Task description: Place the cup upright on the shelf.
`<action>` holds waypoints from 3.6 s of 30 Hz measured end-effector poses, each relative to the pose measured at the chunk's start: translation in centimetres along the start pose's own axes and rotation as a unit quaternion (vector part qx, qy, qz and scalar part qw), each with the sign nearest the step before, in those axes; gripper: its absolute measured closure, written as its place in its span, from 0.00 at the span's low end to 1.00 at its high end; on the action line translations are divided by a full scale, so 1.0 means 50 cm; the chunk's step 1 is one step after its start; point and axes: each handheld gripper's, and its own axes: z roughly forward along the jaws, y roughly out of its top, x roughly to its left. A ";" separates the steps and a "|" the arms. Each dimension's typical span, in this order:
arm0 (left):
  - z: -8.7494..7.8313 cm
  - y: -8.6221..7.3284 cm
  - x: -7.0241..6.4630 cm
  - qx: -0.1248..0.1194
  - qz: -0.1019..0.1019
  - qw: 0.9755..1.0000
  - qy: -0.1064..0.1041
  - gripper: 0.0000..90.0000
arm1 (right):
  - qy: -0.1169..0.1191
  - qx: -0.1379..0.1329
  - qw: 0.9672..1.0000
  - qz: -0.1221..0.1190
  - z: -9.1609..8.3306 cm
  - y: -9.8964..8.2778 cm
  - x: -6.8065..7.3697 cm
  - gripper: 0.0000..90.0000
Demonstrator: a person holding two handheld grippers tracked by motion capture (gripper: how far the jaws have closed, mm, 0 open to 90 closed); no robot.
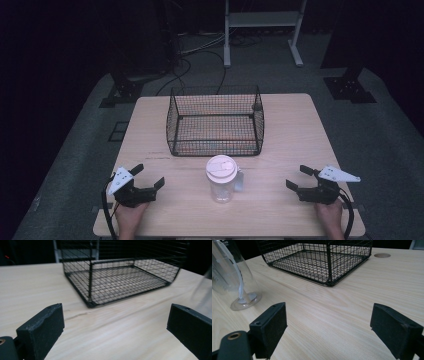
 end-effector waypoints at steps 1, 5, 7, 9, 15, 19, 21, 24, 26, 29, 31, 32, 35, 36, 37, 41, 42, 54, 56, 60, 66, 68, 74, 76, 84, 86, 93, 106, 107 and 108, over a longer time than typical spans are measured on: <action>0.000 0.000 -0.003 -0.001 -0.001 1.000 -0.003 0.00 | 0.000 0.000 1.000 0.000 0.000 0.000 0.000 0.14; 0.003 0.001 -0.010 0.002 0.007 1.000 -0.010 0.00 | -0.001 0.000 1.000 0.000 0.000 0.000 0.000 0.14; 0.007 0.003 -0.019 0.003 0.012 1.000 -0.022 0.00 | -0.001 0.001 1.000 -0.002 0.001 0.000 0.000 0.14; 0.010 0.007 -0.023 0.007 0.011 0.999 -0.032 0.00 | -0.002 0.001 1.000 -0.003 0.001 0.000 0.000 0.14; 0.012 0.012 -0.032 0.004 0.014 0.999 -0.041 0.00 | -0.002 0.003 1.000 -0.004 0.002 0.000 0.000 0.14; 0.014 0.016 -0.039 0.009 0.017 0.998 -0.052 0.00 | -0.001 0.004 1.000 -0.005 0.002 0.000 0.001 0.14; 0.013 0.020 -0.045 0.006 0.020 0.998 -0.059 0.00 | 0.000 0.005 1.000 -0.005 0.003 0.000 0.001 0.14; 0.014 0.023 -0.048 0.005 0.023 0.998 -0.065 0.00 | 0.000 0.006 1.000 -0.006 0.003 0.000 0.001 0.14; 0.015 0.027 -0.050 0.008 0.026 0.997 -0.072 0.00 | 0.000 0.009 1.000 -0.006 0.004 0.000 0.002 0.14; 0.019 0.036 -0.055 0.015 0.035 0.996 -0.080 0.00 | 0.000 0.010 1.000 -0.006 0.005 0.000 0.001 0.14; 0.020 0.041 -0.056 0.013 0.034 0.996 -0.087 0.00 | 0.000 0.010 1.000 -0.006 0.005 0.000 0.001 0.14; 0.020 0.044 -0.057 0.013 0.035 0.995 -0.090 0.00 | 0.000 0.010 1.000 -0.005 0.005 0.000 0.001 0.14; 0.017 0.056 -0.063 0.010 0.040 0.994 -0.101 0.00 | 0.003 0.010 1.000 0.000 0.005 0.000 0.000 0.14; 0.017 0.060 -0.065 0.010 0.043 0.994 -0.104 0.00 | 0.004 0.009 1.000 0.001 0.004 0.000 -0.001 0.14; 0.016 0.065 -0.068 0.009 0.045 0.993 -0.110 0.00 | 0.004 0.009 1.000 0.001 0.004 0.000 -0.001 0.14; 0.016 0.080 -0.078 0.011 0.054 0.991 -0.121 0.00 | 0.002 0.009 1.000 -0.001 0.004 0.000 0.000 0.14; 0.016 0.091 -0.087 0.011 0.061 0.989 -0.133 0.00 | 0.001 0.009 1.000 -0.002 0.004 0.000 0.000 0.14; 0.017 0.130 -0.122 0.006 0.083 0.980 -0.181 0.00 | 0.004 0.010 1.000 -0.003 0.005 0.000 0.000 0.14; 0.016 0.135 -0.129 0.007 0.091 0.978 -0.188 0.00 | 0.004 0.011 1.000 -0.004 0.006 0.000 0.000 0.14; 0.019 0.143 -0.140 0.014 0.095 0.974 -0.205 0.00 | 0.006 0.011 1.000 -0.005 0.006 0.000 0.001 0.14; 0.030 0.157 -0.158 0.028 0.107 0.967 -0.230 0.00 | 0.008 0.012 1.000 -0.007 0.006 0.000 0.001 0.14; 0.035 0.161 -0.163 0.036 0.113 0.964 -0.237 0.00 | 0.009 0.012 1.000 -0.007 0.006 0.000 0.001 0.14; 0.045 0.171 -0.176 0.049 0.124 0.958 -0.252 0.00 | 0.009 0.012 1.000 -0.008 0.006 0.001 0.001 0.14; 0.049 0.176 -0.180 0.052 0.128 0.957 -0.255 0.00 | 0.010 0.012 1.000 -0.008 0.006 0.001 0.001 0.14; 0.066 0.188 -0.190 0.068 0.136 0.953 -0.264 0.00 | 0.011 0.012 1.000 -0.009 0.006 0.001 0.002 0.14; 0.073 0.189 -0.195 0.073 0.137 0.952 -0.266 0.00 | 0.012 0.011 1.000 -0.008 0.006 0.001 0.001 0.14; 0.095 0.193 -0.210 0.092 0.154 0.945 -0.273 0.00 | 0.014 0.011 1.000 -0.008 0.006 0.001 0.002 0.14; 0.133 0.195 -0.226 0.123 0.158 0.938 -0.282 0.00 | 0.018 0.010 1.000 -0.010 0.006 0.001 0.002 0.14; 0.133 0.195 -0.226 0.123 0.158 0.938 -0.282 0.00 | 0.018 0.010 1.000 -0.010 0.006 0.001 0.002 0.14; 0.138 0.195 -0.227 0.127 0.161 0.937 -0.284 0.00 | 0.019 0.010 1.000 -0.010 0.005 0.001 0.002 0.14</action>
